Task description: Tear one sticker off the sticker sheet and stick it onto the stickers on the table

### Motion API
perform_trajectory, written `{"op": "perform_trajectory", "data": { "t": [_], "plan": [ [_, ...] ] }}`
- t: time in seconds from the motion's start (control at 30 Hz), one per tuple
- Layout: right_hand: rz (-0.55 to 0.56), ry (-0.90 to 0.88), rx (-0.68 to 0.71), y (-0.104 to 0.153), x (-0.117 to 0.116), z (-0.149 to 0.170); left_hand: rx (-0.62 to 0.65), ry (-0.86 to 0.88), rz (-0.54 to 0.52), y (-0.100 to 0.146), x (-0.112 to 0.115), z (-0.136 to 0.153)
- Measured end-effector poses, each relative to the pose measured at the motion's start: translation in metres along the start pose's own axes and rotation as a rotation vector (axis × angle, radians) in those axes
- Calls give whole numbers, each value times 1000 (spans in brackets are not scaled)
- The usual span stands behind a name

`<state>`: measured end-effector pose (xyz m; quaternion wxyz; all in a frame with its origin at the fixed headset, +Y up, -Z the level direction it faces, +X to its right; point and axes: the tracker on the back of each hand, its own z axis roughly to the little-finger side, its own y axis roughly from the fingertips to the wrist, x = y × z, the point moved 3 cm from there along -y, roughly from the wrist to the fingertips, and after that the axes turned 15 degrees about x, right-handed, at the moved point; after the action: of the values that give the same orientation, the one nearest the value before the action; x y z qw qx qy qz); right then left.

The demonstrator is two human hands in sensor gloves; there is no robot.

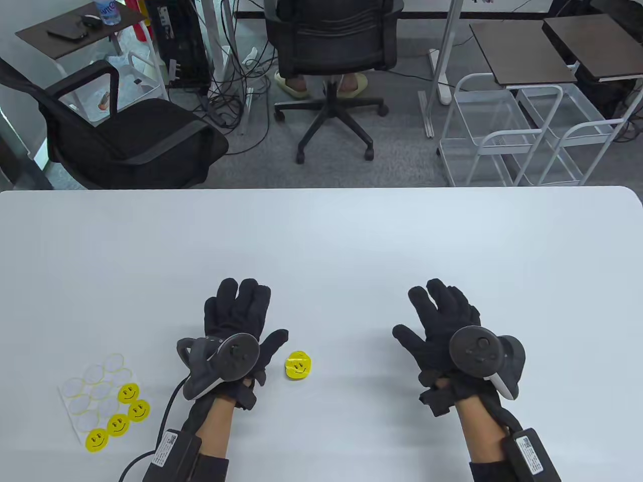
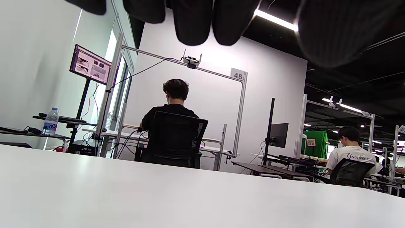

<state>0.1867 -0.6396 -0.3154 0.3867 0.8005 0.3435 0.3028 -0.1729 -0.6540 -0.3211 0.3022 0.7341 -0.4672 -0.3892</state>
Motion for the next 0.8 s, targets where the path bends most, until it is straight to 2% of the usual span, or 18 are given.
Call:
{"op": "perform_trajectory", "data": {
  "t": [0.27,0.47,0.6,0.8],
  "plan": [
    [-8,-3,12,-2,-4,-5,-1,8,-14,5,0,4],
    [-15,0,12,-1,-1,-2,-5,-59,41,-3,12,5],
    [-10,-5,3,0,1,0,32,-143,22,0,-4,14],
    [-16,-2,1,1,0,0,63,-191,110,21,-20,56]
  ]
}}
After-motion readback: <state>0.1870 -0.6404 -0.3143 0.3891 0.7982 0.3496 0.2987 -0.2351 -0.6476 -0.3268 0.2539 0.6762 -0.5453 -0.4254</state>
